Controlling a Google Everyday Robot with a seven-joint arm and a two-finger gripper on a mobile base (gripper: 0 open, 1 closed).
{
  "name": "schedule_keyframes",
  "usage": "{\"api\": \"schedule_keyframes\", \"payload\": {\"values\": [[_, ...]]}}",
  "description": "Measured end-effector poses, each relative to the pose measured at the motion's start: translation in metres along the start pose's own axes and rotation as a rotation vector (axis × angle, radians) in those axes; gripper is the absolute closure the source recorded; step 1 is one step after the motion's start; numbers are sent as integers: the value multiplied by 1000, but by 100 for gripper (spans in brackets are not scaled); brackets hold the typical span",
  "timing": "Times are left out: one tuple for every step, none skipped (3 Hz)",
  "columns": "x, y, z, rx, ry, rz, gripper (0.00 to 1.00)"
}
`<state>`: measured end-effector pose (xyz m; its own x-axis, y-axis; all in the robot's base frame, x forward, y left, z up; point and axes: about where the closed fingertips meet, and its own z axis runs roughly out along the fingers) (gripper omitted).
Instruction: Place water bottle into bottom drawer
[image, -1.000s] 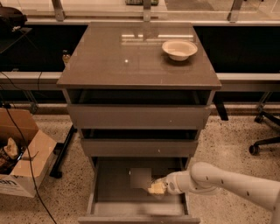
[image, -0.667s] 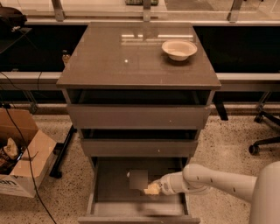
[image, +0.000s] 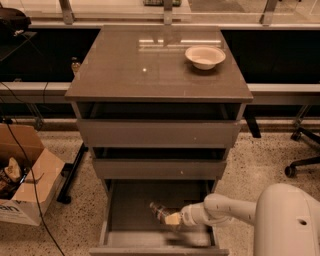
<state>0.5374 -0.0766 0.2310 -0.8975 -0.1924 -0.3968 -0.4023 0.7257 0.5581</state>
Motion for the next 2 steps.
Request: {"api": "schedule_keyframes", "payload": {"values": [[15, -27, 18, 10, -4, 89, 75], [27, -46, 31, 60, 17, 186, 51]]}}
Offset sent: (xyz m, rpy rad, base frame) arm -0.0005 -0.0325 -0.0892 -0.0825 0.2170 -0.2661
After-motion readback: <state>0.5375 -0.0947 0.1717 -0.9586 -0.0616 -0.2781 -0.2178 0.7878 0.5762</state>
